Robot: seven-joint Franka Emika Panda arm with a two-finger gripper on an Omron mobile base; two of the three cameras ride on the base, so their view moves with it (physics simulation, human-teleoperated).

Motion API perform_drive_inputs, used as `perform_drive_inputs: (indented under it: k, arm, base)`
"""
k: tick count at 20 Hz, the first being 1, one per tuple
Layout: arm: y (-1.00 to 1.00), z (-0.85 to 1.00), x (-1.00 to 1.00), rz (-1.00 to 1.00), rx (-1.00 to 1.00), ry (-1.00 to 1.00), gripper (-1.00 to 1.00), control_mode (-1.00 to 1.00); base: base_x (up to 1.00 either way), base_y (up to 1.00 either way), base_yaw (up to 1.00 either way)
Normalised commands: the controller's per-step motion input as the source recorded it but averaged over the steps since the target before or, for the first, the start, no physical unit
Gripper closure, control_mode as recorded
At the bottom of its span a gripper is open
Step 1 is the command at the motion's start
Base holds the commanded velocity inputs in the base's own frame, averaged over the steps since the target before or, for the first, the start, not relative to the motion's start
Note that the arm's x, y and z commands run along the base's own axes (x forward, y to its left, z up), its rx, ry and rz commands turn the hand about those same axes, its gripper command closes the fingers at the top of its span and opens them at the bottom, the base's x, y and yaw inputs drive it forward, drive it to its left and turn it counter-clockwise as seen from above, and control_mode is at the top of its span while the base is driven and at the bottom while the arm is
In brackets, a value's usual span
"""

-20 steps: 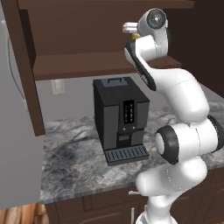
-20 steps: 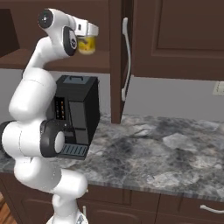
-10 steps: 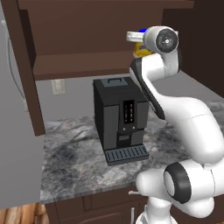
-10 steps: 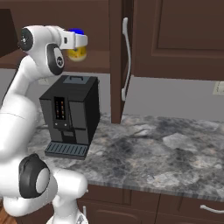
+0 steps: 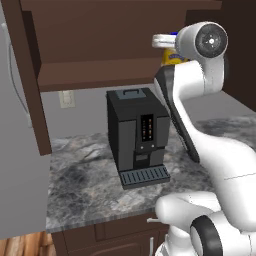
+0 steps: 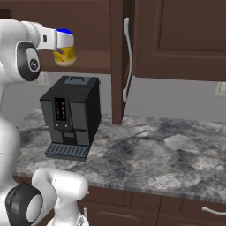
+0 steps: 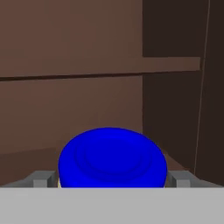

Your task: Move the oil and vinegar bottle and mayonnaise from the cabinet to the dining counter.

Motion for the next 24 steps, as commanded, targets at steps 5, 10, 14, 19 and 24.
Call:
perform_drive_inputs:
  k: [5, 10, 14, 19, 24]
  arm:
    - [0.03, -0.04, -1.00, -0.03, 0.00, 0.15, 1.00, -1.00]
    - [0.08, -0.26, -1.00, -0.02, 0.00, 0.03, 1.00, -1.00]
    - [0.14, -0.28, -1.00, 0.00, 0.00, 0.00, 1.00, -1.00]
    - [0.03, -0.22, -1.00, 0.00, 0.00, 0.00, 1.00, -1.00]
    - [0.00, -0.03, -0.92, 0.00, 0.00, 0.00, 1.00, -1.00]
  base:
    - [0.00, 0.00, 0.00]
    - [0.00, 0.00, 0.00]
    - [0.00, 0.00, 0.00]
    - [0.00, 0.00, 0.00]
    - [0.00, 0.00, 0.00]
